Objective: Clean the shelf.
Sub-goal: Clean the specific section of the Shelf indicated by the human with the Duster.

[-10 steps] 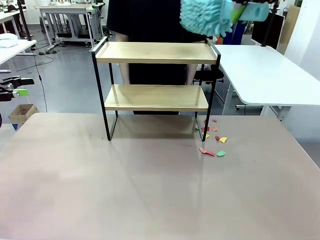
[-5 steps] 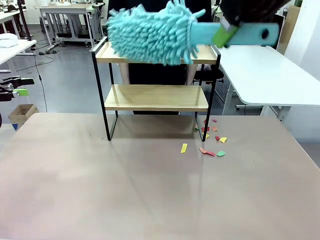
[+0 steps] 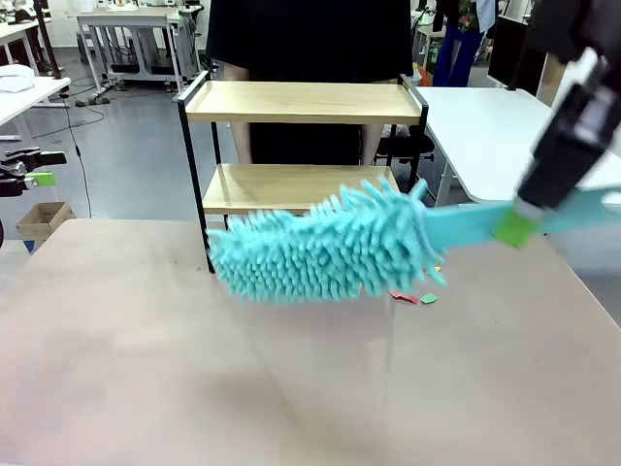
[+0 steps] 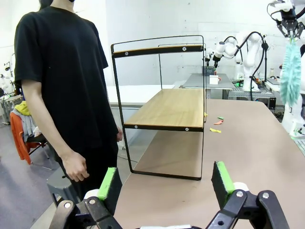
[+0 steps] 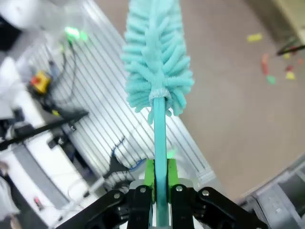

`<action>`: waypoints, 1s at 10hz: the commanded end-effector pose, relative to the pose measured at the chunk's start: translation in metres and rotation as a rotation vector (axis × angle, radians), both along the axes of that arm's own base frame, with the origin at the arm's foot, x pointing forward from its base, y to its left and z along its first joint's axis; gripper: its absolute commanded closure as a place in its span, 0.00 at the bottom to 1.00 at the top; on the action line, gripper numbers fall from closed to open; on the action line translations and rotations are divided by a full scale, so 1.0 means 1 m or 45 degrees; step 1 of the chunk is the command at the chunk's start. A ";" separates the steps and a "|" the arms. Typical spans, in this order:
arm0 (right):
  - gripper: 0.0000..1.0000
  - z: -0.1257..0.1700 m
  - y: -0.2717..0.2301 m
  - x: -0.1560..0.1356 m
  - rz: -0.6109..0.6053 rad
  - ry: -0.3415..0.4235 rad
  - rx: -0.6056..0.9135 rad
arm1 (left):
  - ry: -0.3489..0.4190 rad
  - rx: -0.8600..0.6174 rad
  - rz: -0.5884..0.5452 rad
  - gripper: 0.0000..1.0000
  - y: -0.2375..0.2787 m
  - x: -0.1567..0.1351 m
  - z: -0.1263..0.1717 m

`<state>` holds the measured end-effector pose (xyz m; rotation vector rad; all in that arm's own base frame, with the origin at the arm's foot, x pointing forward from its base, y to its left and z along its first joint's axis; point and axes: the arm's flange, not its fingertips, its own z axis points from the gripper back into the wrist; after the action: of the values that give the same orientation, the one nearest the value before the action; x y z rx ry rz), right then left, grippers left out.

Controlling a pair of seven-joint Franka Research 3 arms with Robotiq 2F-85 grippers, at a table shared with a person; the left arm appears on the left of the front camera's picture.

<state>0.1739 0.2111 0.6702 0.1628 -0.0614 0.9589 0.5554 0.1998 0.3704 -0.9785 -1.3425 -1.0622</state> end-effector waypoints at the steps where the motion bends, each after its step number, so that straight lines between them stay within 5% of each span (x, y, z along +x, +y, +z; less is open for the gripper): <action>1: 0.87 -0.015 -0.031 0.003 0.096 0.024 -0.090 | -0.006 -0.001 0.001 0.00 -0.001 -0.002 0.003; 3: 0.87 -0.044 -0.056 0.004 0.114 0.109 -0.064 | -0.006 -0.001 0.001 0.00 -0.001 -0.002 0.003; 6: 0.87 -0.078 -0.087 -0.006 0.123 0.112 -0.016 | -0.006 -0.001 0.001 0.00 -0.001 -0.002 0.003; 9: 0.87 -0.086 -0.095 -0.001 0.050 0.032 0.060 | -0.006 -0.001 0.001 0.00 -0.001 -0.002 0.003; 10: 0.87 -0.082 -0.089 -0.009 0.081 0.126 -0.024 | -0.006 -0.001 0.001 0.00 -0.001 -0.002 0.003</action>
<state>0.1650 0.1195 0.5871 0.1942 0.0092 0.9986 0.5554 0.1998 0.3705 -0.9785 -1.3426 -1.0622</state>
